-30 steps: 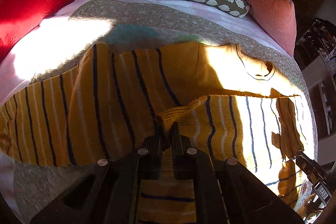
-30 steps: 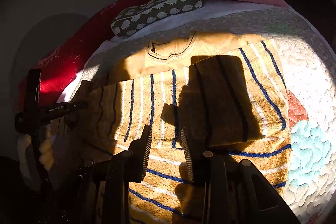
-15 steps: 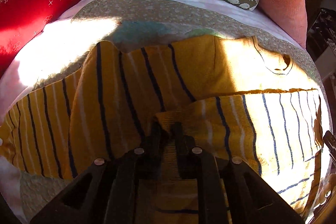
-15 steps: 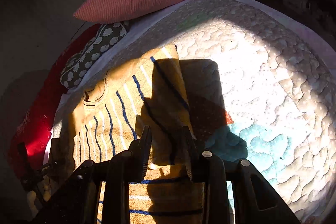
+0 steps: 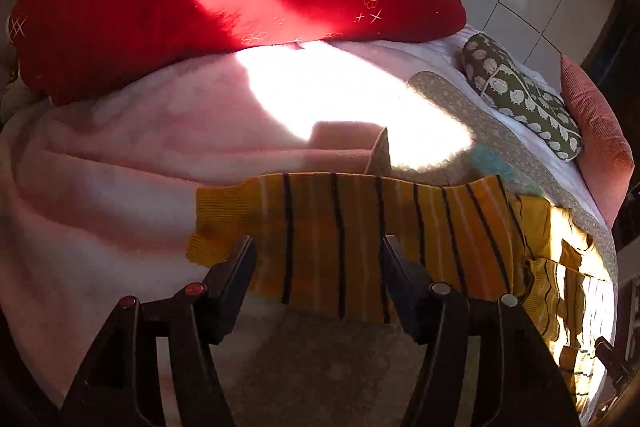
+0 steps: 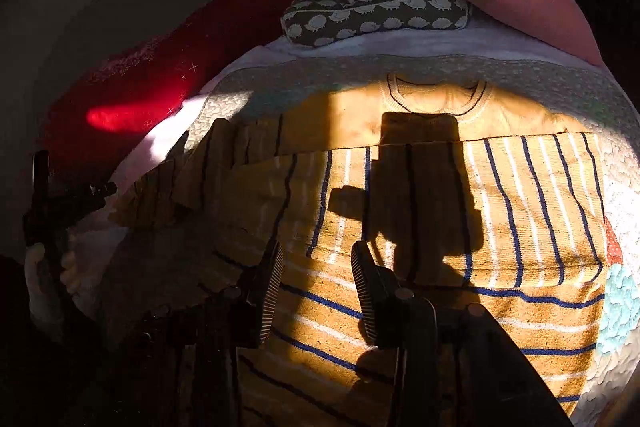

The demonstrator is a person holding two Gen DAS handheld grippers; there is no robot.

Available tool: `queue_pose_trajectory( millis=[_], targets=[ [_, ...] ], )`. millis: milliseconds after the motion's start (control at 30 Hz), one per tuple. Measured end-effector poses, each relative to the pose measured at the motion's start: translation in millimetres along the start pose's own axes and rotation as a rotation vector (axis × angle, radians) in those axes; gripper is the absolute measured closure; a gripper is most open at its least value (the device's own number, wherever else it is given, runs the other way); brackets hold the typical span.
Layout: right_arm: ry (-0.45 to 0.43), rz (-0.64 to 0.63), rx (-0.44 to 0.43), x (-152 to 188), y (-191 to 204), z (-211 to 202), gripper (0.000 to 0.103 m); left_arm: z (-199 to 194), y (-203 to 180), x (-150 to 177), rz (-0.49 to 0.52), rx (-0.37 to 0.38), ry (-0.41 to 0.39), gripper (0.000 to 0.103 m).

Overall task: Fold small clothes
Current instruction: 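Grasp the sleeve cuff with the left gripper while the right gripper grasps the sweater edge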

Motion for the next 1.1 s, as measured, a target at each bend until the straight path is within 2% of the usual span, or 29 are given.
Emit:
queue_pose_trajectory(
  millis=[100, 167, 200, 233, 367, 400, 467, 500, 633, 800, 900, 967, 1000, 1100],
  targets=[
    [0.061, -0.080, -0.072, -7, 57, 38, 0.060, 25, 37, -9, -0.091, -0.017, 0.057, 0.040],
    [0.089, -0.062, -0.145, -12, 85, 63, 0.059, 40, 51, -9, -0.126, -0.016, 0.096, 0.039],
    [0.103, -0.045, -0.177, -14, 97, 77, 0.059, 47, 55, -8, -0.138, -0.012, 0.108, 0.037],
    [0.116, -0.035, -0.198, -15, 109, 88, 0.058, 54, 56, -6, -0.140, -0.010, 0.130, 0.030],
    [0.146, -0.112, -0.200, -17, 161, 126, 0.058, 70, 56, 0, -0.152, 0.015, 0.163, 0.029],
    [0.147, -0.159, -0.192, -16, 175, 132, 0.058, 70, 54, 0, -0.148, 0.034, 0.158, 0.031],
    [0.136, -0.268, -0.165, -14, 200, 140, 0.058, 69, 51, -3, -0.156, 0.085, 0.170, 0.078],
    [0.126, -0.344, -0.140, -12, 213, 144, 0.058, 69, 50, -3, -0.172, 0.130, 0.193, 0.084],
    [0.109, -0.631, -0.039, -4, 251, 162, 0.054, 60, 45, -6, -0.184, 0.187, 0.193, 0.091],
    [0.044, -0.776, 0.050, -7, 278, 182, 0.054, 30, 41, -18, -0.207, 0.268, 0.130, 0.091],
    [0.008, -0.835, 0.121, -10, 288, 199, 0.055, 20, 40, -25, -0.210, 0.272, 0.100, 0.091],
    [0.005, -0.810, 0.116, -14, 288, 205, 0.087, 16, 36, -26, -0.203, 0.261, 0.094, 0.091],
    [0.021, -0.766, 0.093, -19, 286, 204, 0.098, 14, 33, -26, -0.202, 0.268, 0.096, 0.091],
    [-0.019, -0.627, 0.011, -35, 274, 176, 0.098, -3, 21, -27, -0.176, 0.282, 0.070, 0.091]
  ],
)
Point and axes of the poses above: each gripper's, at about its wrist camera, not at the fingertips, and z roughly the way its jaws point, y to its left, x to its underside, the point moved 5 cm from there along z, roughly the way its jaws point, and after that the axes turned 6 degrees about -z, right-handed, at the moved point
